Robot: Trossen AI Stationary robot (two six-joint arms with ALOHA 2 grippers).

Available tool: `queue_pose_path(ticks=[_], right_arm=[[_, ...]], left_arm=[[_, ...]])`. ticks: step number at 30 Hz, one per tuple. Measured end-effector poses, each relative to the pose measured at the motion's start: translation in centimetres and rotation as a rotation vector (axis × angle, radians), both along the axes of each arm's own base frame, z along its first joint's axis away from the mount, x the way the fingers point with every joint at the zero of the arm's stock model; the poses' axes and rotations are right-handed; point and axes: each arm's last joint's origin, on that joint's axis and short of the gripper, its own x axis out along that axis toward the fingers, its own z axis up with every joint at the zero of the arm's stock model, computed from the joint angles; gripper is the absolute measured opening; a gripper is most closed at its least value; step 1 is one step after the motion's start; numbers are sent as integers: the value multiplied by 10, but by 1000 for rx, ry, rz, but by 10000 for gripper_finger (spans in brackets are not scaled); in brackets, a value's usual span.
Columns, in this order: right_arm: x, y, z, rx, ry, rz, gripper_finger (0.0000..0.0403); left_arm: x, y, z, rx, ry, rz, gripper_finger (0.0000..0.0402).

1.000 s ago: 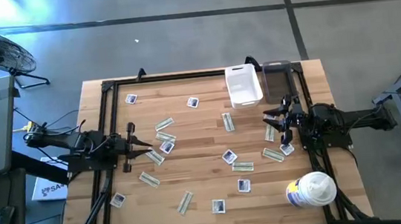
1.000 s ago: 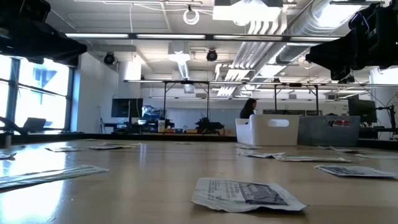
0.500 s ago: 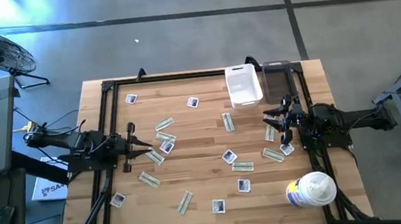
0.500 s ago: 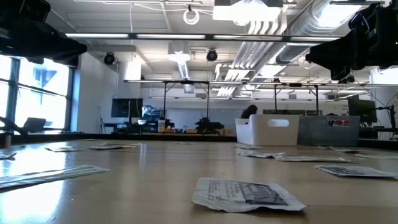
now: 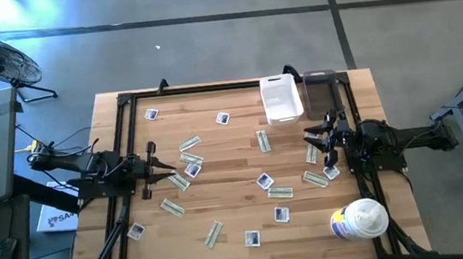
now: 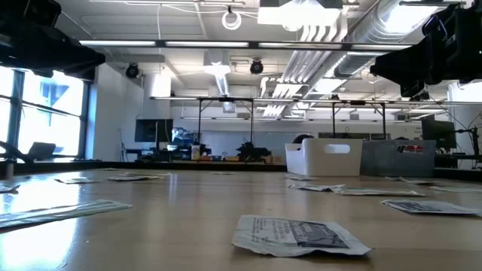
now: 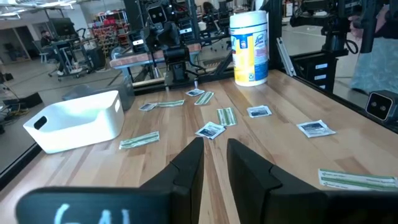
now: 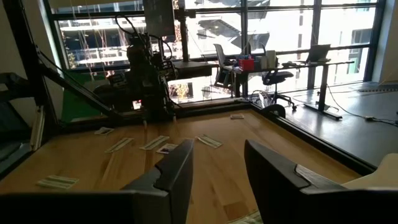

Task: Pick & Place First Aid Supplies

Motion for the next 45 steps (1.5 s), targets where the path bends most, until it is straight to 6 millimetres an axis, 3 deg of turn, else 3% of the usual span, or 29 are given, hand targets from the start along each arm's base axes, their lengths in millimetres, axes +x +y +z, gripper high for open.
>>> queue_pose_path(ticks=[7,16,21,28,35,45], right_arm=[[0,-1,1,-23,-6,-26,138],[0,1,5,108,-75,58,138],[0,5,13,237,-158,212,138],[5,21,26,275,-249,479,138],[20,53,27,242,-98,591,138],[66,95,31,84,253,484,138]], left_arm=[[0,0,0,0,0,0,69],[0,0,0,0,1,0,69],[0,0,0,0,0,0,69],[0,0,0,0,0,0,69],[0,0,0,0,0,0,69],[0,0,0,0,0,0,69]])
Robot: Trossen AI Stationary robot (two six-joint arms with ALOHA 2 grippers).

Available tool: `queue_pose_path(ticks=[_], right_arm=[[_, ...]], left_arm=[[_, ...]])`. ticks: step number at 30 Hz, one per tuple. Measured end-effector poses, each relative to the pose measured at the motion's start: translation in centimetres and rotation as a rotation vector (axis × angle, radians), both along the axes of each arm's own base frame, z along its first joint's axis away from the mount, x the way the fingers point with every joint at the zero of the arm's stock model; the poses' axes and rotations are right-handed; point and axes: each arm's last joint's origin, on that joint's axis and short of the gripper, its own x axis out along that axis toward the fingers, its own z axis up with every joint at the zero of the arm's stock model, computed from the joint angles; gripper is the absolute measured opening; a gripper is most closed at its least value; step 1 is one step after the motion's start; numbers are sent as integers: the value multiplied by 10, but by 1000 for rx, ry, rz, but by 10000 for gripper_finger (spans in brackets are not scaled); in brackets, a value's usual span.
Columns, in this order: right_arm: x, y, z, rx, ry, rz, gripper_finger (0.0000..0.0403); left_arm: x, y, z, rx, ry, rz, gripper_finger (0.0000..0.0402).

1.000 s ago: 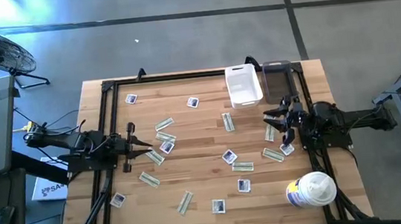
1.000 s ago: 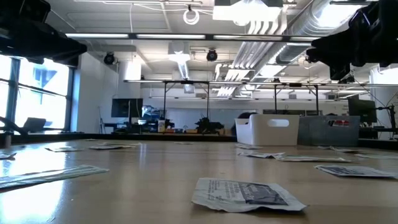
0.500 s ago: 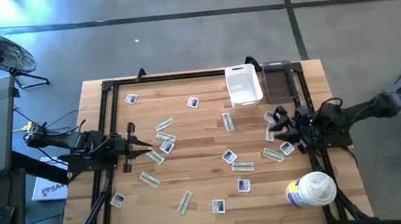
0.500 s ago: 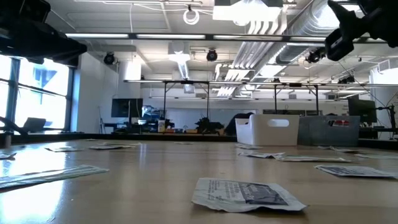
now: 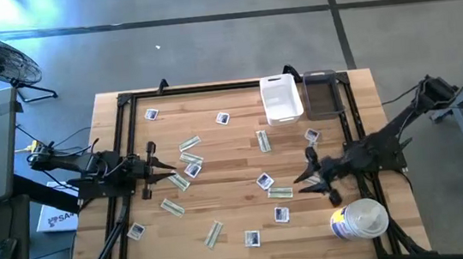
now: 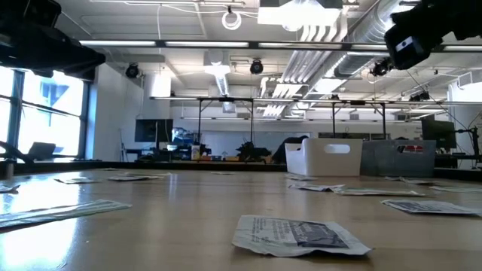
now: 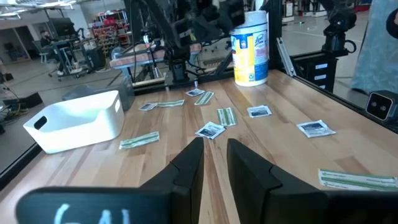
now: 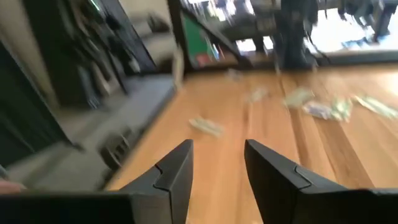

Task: Pick & Place First Aid Supplies
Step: Put the alcohol pad into the white bin

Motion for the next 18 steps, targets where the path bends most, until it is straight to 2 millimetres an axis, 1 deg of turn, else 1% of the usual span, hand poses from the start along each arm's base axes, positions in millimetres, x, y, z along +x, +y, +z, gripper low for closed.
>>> queue_pose_path(ticks=[5,11,15,18], right_arm=[[34,12,0,-90,197,-60,138],[74,15,4,-165,381,-131,138],[93,15,-2,-200,480,-165,138],[103,15,-12,-226,531,-178,138]], left_arm=[[0,0,0,0,0,0,69],[0,0,0,0,0,0,69],[0,0,0,0,0,0,69],[0,0,0,0,0,0,69]])
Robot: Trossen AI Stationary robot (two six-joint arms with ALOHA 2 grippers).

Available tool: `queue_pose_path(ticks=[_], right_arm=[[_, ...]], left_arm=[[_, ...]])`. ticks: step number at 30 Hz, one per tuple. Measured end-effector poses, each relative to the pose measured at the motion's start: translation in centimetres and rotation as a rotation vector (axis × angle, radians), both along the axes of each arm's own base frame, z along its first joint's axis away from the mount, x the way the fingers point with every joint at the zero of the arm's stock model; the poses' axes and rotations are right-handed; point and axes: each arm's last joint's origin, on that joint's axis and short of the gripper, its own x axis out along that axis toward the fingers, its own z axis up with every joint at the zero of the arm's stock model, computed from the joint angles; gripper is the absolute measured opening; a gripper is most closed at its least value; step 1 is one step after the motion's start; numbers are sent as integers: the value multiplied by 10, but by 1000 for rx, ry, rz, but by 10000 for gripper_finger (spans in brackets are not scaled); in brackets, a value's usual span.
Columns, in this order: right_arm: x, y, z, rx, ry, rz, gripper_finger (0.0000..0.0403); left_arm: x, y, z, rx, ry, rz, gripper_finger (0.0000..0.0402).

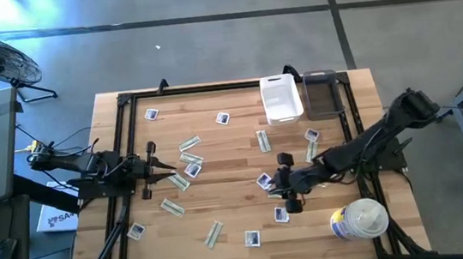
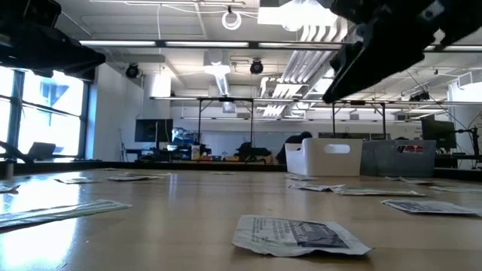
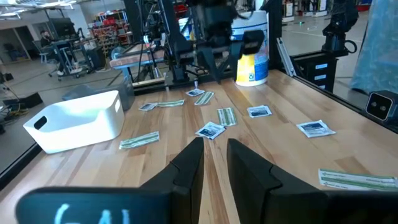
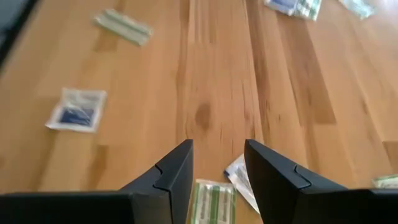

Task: Pick & Place First Aid Supplies
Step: Put the alcohol pad into the white bin

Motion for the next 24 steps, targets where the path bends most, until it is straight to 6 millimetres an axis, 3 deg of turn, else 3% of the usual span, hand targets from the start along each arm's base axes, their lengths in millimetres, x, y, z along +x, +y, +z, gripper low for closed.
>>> queue_pose_path(ticks=[5,11,18,24], right_arm=[[20,-4,-25,3,103,-6,138],[57,-22,-48,38,199,-52,138],[74,-46,-42,-26,351,-102,138],[84,-68,-33,8,350,21,138]], left_arm=[[0,0,0,0,0,0,69],[0,0,0,0,0,0,69],[0,0,0,0,0,0,69],[0,0,0,0,0,0,69]])
